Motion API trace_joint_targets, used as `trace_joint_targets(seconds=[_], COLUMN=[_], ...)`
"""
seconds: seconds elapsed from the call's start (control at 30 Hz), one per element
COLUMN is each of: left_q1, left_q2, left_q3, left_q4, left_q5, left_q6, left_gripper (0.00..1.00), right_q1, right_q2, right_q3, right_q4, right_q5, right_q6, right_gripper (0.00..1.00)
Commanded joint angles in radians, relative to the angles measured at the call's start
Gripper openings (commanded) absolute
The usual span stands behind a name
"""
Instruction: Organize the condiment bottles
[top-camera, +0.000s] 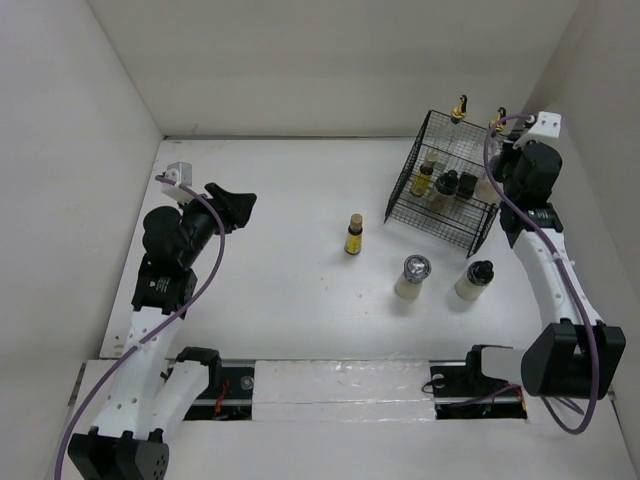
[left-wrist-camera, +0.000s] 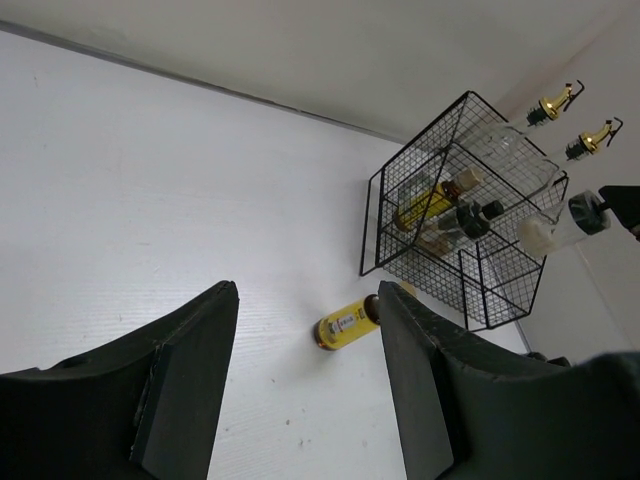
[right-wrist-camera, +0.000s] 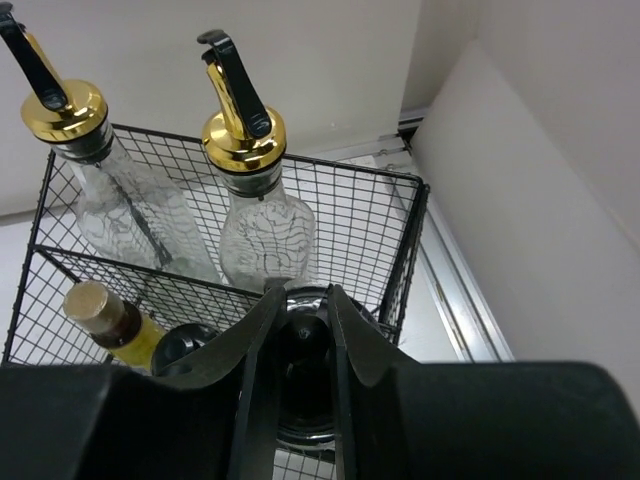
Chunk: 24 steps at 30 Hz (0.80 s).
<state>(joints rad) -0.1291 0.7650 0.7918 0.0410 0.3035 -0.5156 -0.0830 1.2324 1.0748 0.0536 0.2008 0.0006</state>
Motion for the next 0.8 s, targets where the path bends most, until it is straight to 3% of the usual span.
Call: trace_joint_targets(seconds=[0.0,0.2,0.5,0.63,0.7,0.73,0.77], left_q1=[0.005,0.005,0.005,0.005,0.005,0.005,0.005], left_q2=[0.000,0.000,0.002,0.002,0.002,0.002,-0.009], left_q3=[0.006,0.006,0.006,-0.003,-0.003,-0.003,-0.003], left_q4=[0.053,0.053,0.043,0.054,0.054,0.054,0.054], left_q5=[0.005,0.005,0.008,0.019,0.019,0.019,0.010], left_q6=[-0.004,-0.004,-0.004,-0.004,-0.004,-0.004,-0.004], left_gripper=[0.54,0.54,0.54,0.55,0.57,0.58,0.59], right_q1=[-0.012,-0.012,0.009,0.009,0.009,0.009,0.009], right_q2=[0.030,0.099,0.128,0.154,0.154,0.167,0.167], right_q3=[0.060,0.021,-0.171,-0.171,-0.171,-0.150,-0.135], right_q4=[0.176,0.294,0.319,0.310,0.298,0.286,0.267], right_q5=[-0.055,-0.095,-0.031,-0.011,-0.011,-0.023,-0.032], right_q6=[0.013,0.022,0.088,0.088,0.088,0.088,0.088], right_gripper=[0.00,0.00,0.00,0.00,0.11,0.29,0.38])
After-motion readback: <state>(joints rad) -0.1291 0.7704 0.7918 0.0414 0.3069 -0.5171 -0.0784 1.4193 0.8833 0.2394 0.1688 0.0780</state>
